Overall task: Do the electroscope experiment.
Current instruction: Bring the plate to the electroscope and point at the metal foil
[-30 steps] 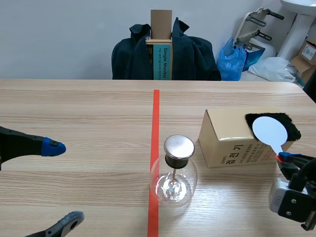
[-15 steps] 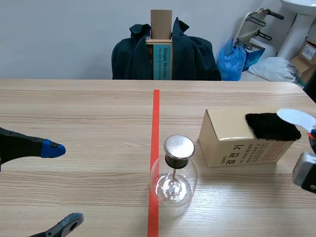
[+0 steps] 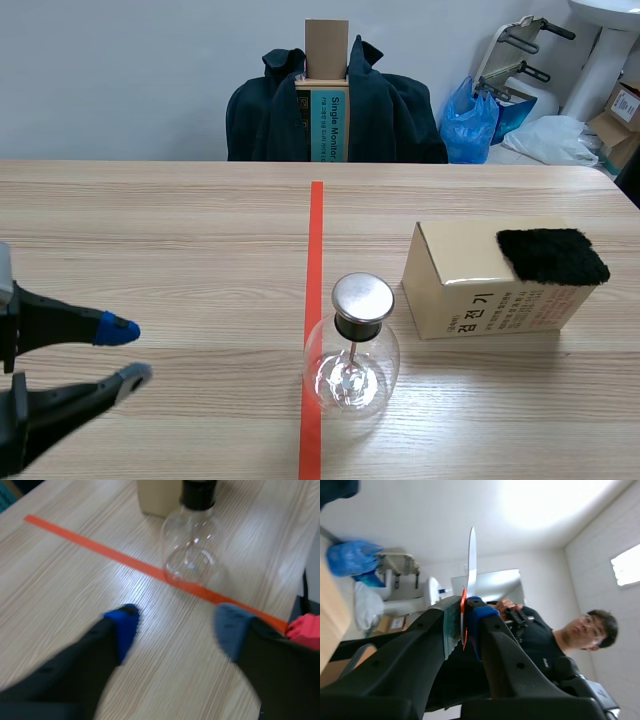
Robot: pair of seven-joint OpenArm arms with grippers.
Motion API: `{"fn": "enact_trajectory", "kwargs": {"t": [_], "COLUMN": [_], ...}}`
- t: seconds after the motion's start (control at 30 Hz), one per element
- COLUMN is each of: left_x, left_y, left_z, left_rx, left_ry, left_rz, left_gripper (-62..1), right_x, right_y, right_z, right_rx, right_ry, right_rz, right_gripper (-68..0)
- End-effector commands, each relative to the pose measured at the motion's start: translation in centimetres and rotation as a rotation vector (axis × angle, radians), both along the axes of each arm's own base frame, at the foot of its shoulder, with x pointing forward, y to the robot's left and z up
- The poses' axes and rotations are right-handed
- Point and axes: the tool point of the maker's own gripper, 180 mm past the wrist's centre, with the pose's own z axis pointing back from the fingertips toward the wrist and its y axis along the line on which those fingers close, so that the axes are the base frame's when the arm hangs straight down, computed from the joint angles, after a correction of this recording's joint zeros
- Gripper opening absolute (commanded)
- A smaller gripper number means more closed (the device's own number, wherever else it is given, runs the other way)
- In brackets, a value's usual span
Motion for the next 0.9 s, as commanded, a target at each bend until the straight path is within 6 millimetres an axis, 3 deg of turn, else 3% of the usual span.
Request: {"fn": "enact_trajectory", "kwargs": {"t": [0.0,0.07,0.27,0.6,0.87], "left_x": [0.9,1.6,2.7,4.3,5.6], "left_y": [0.5,1.4,1.8,-2.9,-5.8], "left_z": [-0.2,-1.3,-3.8,-7.3,-7.9], "left_rx": [-0.01,0.004,-0.049,-0.188,-0.261], "left_ry": [-0.001,0.015,0.075,0.123,0.133], "left_rz": [0.019,0.041,0.049,0.029,0.023], "left_gripper": [-50.1,-59.1,-58.8,-58.7,-58.7], "right_x": [-0.1,-0.2,-0.5,-0.6,-0.5], "right_y": [-0.1,0.3,1.1,1.1,3.2], "right_z": [1.8,3.0,4.9,5.4,6.8], "right_rx": [-0.011,-0.011,-0.013,0.041,0.101], "right_ry": [-0.05,-0.082,-0.131,-0.149,-0.212], "right_rz": [-0.005,0.003,0.017,0.025,0.137], "right_gripper": [-66.7,-66.7,-66.7,-66.6,-66.7]}}
